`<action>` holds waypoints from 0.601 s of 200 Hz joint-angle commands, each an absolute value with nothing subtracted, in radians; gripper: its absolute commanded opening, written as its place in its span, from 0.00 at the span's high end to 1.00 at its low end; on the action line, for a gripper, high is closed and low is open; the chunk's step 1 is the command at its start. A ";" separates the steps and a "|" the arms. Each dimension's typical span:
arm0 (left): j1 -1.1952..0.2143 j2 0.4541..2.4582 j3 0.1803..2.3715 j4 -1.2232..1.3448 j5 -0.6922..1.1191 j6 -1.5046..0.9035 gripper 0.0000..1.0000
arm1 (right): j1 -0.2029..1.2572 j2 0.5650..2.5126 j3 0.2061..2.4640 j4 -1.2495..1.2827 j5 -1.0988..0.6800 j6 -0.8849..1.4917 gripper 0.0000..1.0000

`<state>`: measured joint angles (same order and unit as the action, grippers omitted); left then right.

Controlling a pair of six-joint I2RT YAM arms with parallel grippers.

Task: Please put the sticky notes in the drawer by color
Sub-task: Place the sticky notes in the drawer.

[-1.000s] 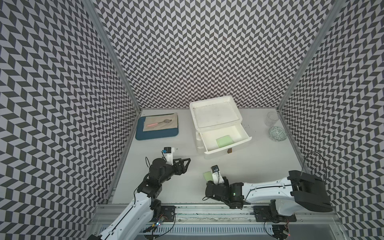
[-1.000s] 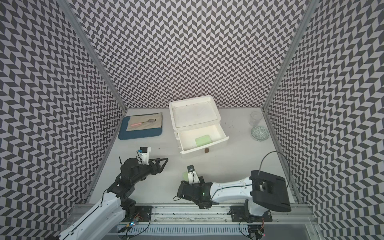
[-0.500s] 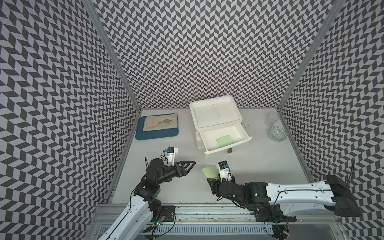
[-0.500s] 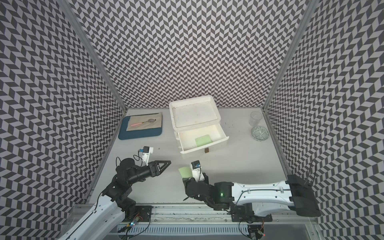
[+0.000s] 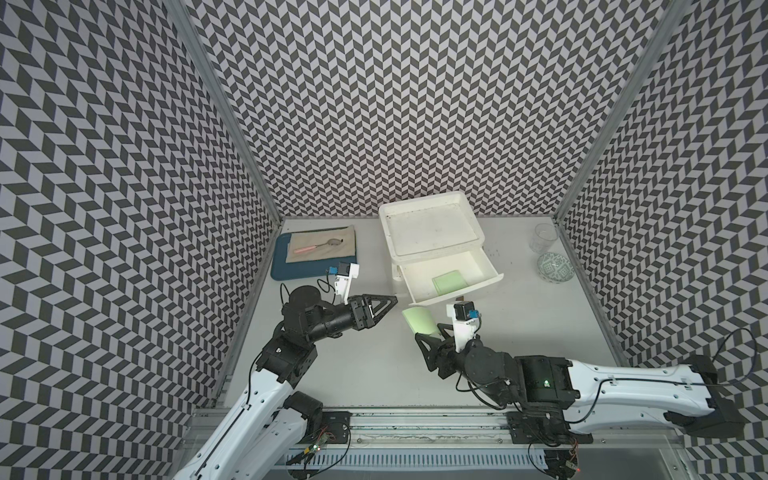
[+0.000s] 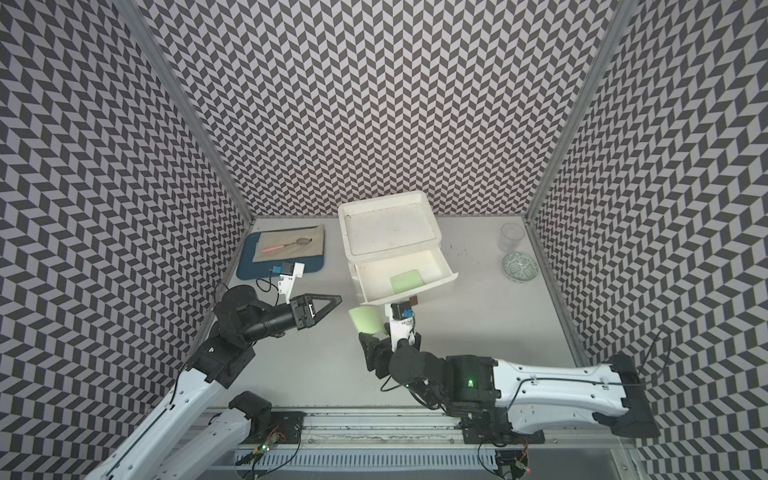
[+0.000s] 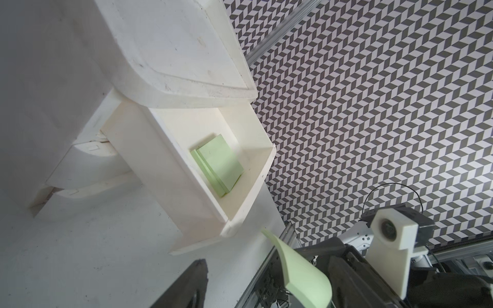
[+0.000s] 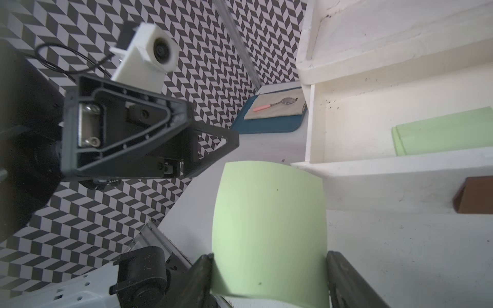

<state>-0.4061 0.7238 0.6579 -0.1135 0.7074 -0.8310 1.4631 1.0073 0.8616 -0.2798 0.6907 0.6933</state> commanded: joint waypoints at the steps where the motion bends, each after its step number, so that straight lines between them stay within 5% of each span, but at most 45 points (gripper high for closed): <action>1: -0.411 0.748 0.706 -0.084 0.757 -0.845 0.25 | 1.469 0.950 0.883 -0.233 0.780 0.633 0.31; 70: -0.525 0.904 0.779 0.126 0.774 -0.930 0.27 | 1.455 0.844 0.885 -0.241 0.962 0.482 0.29; 120: -0.648 1.040 0.926 0.146 0.695 -0.881 0.28 | 1.368 0.795 0.871 -0.204 0.879 0.411 0.29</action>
<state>-0.6052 0.9958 0.8551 0.0948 0.7437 -0.9150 1.4017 0.8169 0.8616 -0.2626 0.9035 0.4747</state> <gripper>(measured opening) 0.720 0.714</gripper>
